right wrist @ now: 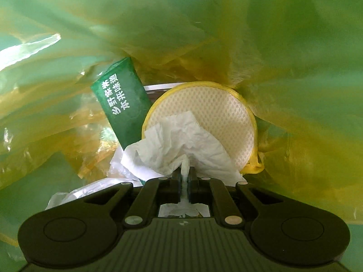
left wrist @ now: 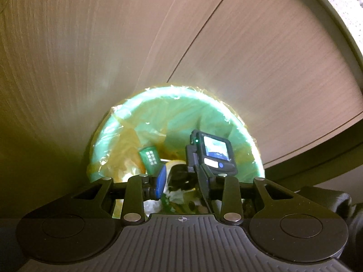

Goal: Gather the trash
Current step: 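Open both tools to drop the pad and tissue into the bin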

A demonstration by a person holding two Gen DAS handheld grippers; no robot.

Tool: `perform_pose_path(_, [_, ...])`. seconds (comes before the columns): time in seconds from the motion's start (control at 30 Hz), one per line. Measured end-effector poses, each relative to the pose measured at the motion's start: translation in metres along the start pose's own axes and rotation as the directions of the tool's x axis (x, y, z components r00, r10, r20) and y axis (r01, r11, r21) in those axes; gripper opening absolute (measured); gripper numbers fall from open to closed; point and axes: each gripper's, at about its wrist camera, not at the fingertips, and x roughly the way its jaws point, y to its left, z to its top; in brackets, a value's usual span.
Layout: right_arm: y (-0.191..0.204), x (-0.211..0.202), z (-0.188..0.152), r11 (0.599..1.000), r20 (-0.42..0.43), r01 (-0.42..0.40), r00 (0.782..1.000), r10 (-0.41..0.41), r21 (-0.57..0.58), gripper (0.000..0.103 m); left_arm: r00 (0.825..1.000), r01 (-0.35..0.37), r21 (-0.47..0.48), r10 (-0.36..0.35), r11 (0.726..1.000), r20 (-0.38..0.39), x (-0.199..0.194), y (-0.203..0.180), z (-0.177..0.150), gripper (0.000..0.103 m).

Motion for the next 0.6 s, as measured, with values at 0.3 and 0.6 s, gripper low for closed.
perform_pose_path(0.3, [-0.011, -0.073, -0.011, 0.996, 0.061, -0.094, 0.994, 0.094, -0.001, 0.036, 0.992, 0.121, -0.168, -0.116, 0.978, 0.040, -0.006, 0.024, 0.004, 0.035])
perform_pose_path(0.6, [-0.043, -0.203, -0.107, 0.988, 0.326, -0.151, 0.933, 0.152, -0.029, 0.053, 0.992, 0.125, -0.061, -0.124, 0.990, 0.021, -0.003, -0.007, -0.007, 0.035])
